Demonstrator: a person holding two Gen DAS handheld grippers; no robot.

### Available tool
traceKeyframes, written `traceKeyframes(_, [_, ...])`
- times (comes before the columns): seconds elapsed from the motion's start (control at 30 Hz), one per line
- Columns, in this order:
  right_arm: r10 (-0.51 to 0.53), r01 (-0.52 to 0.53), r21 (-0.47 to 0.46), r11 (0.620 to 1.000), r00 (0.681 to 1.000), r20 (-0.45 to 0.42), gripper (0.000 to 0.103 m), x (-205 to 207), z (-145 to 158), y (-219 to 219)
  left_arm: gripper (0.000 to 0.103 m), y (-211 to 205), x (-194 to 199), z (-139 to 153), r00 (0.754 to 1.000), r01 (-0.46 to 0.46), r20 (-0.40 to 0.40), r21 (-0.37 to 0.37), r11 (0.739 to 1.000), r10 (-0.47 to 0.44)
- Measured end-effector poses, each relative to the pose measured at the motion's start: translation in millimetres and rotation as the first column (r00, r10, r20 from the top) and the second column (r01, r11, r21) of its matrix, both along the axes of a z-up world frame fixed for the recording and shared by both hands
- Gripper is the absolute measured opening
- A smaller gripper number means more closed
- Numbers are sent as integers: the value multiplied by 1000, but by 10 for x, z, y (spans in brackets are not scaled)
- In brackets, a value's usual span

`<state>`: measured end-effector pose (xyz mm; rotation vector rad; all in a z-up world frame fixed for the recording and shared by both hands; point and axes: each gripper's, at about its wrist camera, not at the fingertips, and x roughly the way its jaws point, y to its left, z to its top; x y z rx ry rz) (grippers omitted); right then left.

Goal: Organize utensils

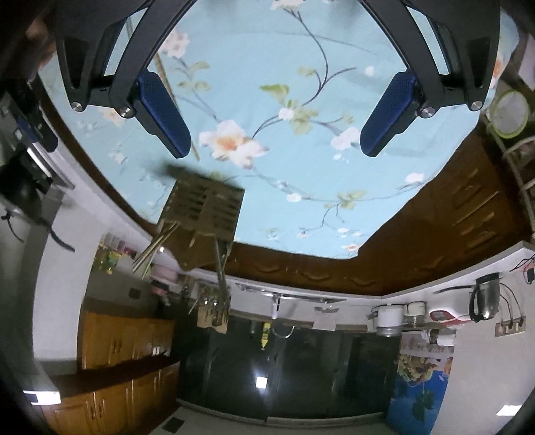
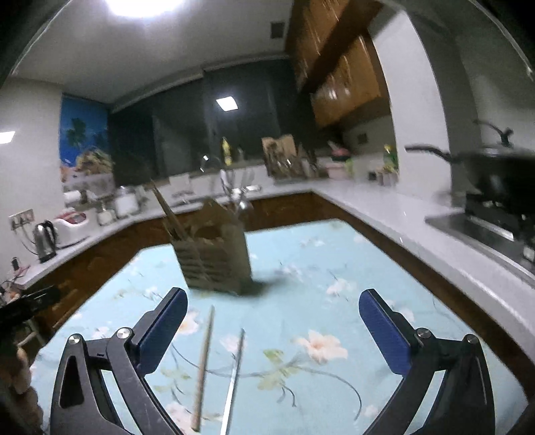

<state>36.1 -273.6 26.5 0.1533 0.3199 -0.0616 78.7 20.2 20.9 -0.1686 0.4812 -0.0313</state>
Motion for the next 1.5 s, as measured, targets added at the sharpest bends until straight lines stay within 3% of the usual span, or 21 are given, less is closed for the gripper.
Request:
traceKeyframes(0.13, [-35, 36, 34, 999, 999, -16, 103, 29, 29, -101, 103, 14, -16, -35, 1000, 1, -4, -2, 1000, -1])
traceKeyframes(0.33, [-82, 84, -42, 996, 996, 42, 103, 35, 384, -121, 103, -75, 32, 131, 999, 18, 38, 25, 1000, -19])
traceKeyframes(0.43, [-94, 95, -87, 992, 995, 22, 103, 99, 476, -116, 103, -129, 47, 212, 998, 27, 56, 25, 999, -28])
traceKeyframes(0.57, [-75, 77, -62, 995, 997, 31, 103, 81, 526, -162, 103, -206, 27, 260, 996, 44, 74, 36, 998, -47])
traceKeyframes(0.67, [-35, 35, 0, 999, 999, 39, 103, 42, 462, -191, 103, -250, -17, 221, 995, 47, 84, 55, 997, -51])
traceKeyframes(0.87, [-11, 11, 19, 1000, 1000, 20, 103, -23, 243, -103, 103, -286, -79, 43, 997, 31, 69, 86, 996, -37])
traceKeyframes(0.97, [-8, 8, 12, 1000, 1000, 9, 103, -30, 145, -33, 103, -288, -113, -34, 997, 39, 69, 90, 995, -46])
traceKeyframes(1.17, [42, -42, -15, 999, 998, 45, 103, -164, 48, 108, 103, -280, -239, -79, 989, 16, 143, 114, 993, -32])
traceKeyframes(1.5, [83, -82, -45, 996, 996, 41, 103, -255, -137, 212, 103, -298, -322, -239, 991, 19, 127, 162, 987, -40])
